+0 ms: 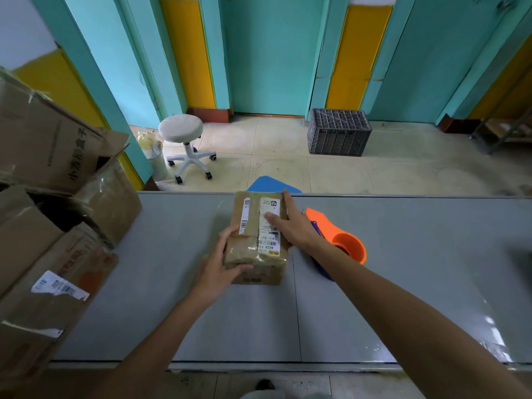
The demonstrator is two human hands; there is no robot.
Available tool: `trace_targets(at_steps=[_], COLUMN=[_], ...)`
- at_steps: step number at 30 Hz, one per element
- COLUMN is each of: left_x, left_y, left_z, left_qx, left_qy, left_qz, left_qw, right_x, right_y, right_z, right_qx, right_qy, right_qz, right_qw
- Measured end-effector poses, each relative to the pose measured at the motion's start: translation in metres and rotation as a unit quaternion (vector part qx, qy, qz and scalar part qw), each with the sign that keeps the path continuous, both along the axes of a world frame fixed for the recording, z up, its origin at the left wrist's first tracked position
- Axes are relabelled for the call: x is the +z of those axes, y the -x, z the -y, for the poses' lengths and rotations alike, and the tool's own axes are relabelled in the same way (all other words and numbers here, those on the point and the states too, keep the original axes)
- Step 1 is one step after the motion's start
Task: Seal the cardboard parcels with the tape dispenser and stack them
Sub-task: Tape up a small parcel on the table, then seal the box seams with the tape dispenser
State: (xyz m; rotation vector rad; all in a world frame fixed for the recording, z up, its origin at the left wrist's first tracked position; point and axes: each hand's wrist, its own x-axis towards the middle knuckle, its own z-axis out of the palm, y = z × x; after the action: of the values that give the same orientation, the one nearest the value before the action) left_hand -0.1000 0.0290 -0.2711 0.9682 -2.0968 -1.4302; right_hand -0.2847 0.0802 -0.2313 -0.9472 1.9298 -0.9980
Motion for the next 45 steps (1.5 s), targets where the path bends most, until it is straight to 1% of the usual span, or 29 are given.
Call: trace_targets(at_steps=[2,4,6,7,9,12,14,15,16,18,19,20,22,24,27,29,31,32,34,35,36,40,42,44,45], left_x=[0.012,0.029,0.054,0.066,0.091,0.121,0.13,0.133,0.136,0.135,0.132,0.13,0.121,0.104,0.078,0.061,0.037,0.025,0.004,-0.001,-0.004,-0.001,-0.001,-0.001,0.001], left_y=[-0.003,0.001,0.011,0.018,0.035,0.071,0.102,0.121,0.138,0.174,0.192,0.209,0.241,0.268,0.299,0.312,0.319,0.32,0.317,0.316,0.318,0.333,0.333,0.324,0.317], left_z=[-0.001,-0.001,-0.004,-0.007,-0.015,-0.036,-0.058,-0.073,-0.092,-0.13,-0.149,-0.168,-0.205,-0.241,-0.287,-0.31,-0.33,-0.339,-0.357,-0.365,-0.372,-0.392,-0.39,-0.379,-0.371], left_qx=[0.01,0.014,0.014,0.017,0.023,0.013,-0.015,-0.032,-0.052,-0.112,-0.158,-0.205,-0.268,-0.292,-0.306,-0.312,-0.314,-0.316,-0.316,-0.307,-0.293,-0.26,-0.277,-0.294,-0.287], left_qy=[0.05,0.129,0.216,0.259,0.332,0.403,0.441,0.437,0.413,0.334,0.294,0.262,0.23,0.193,0.139,0.107,0.101,0.112,0.139,0.149,0.156,0.182,0.162,0.157,0.155], left_qz=[0.015,0.053,0.096,0.103,0.08,0.011,-0.016,-0.023,-0.023,-0.019,-0.014,-0.011,-0.007,-0.025,-0.051,-0.054,-0.018,0.016,0.069,0.079,0.08,0.067,0.096,0.141,0.148], left_qw=[0.999,0.99,0.972,0.96,0.94,0.915,0.897,0.898,0.909,0.936,0.943,0.943,0.935,0.936,0.94,0.942,0.944,0.942,0.936,0.937,0.94,0.946,0.942,0.932,0.933], right_x=[0.005,0.017,0.034,0.046,0.072,0.106,0.119,0.123,0.127,0.129,0.128,0.126,0.117,0.107,0.09,0.075,0.057,0.047,0.029,0.02,0.013,0.011,0.015,0.022,0.026], right_y=[0.002,0.008,0.018,0.024,0.039,0.071,0.097,0.112,0.126,0.157,0.173,0.188,0.217,0.237,0.255,0.264,0.271,0.272,0.271,0.272,0.273,0.281,0.281,0.276,0.272], right_z=[-0.005,-0.011,-0.02,-0.025,-0.038,-0.069,-0.101,-0.122,-0.145,-0.192,-0.216,-0.239,-0.284,-0.325,-0.373,-0.395,-0.412,-0.417,-0.42,-0.42,-0.42,-0.418,-0.415,-0.409,-0.403], right_qx=[-0.004,-0.019,-0.039,-0.046,-0.056,-0.084,-0.116,-0.133,-0.151,-0.185,-0.203,-0.218,-0.243,-0.248,-0.246,-0.224,-0.174,-0.141,-0.064,-0.033,-0.023,-0.067,-0.069,-0.067,-0.072], right_qy=[0.031,0.058,0.087,0.108,0.138,0.163,0.168,0.168,0.161,0.137,0.124,0.117,0.095,0.059,0.012,-0.032,-0.1,-0.137,-0.213,-0.236,-0.25,-0.241,-0.225,-0.174,-0.138], right_qz=[0.003,-0.003,-0.008,-0.011,-0.042,-0.089,-0.095,-0.1,-0.11,-0.143,-0.154,-0.157,-0.161,-0.183,-0.243,-0.276,-0.326,-0.361,-0.452,-0.483,-0.49,-0.461,-0.463,-0.458,-0.447], right_qw=[0.999,0.998,0.995,0.993,0.988,0.979,0.974,0.972,0.969,0.963,0.959,0.956,0.952,0.949,0.938,0.934,0.924,0.911,0.864,0.843,0.835,0.852,0.854,0.869,0.881])
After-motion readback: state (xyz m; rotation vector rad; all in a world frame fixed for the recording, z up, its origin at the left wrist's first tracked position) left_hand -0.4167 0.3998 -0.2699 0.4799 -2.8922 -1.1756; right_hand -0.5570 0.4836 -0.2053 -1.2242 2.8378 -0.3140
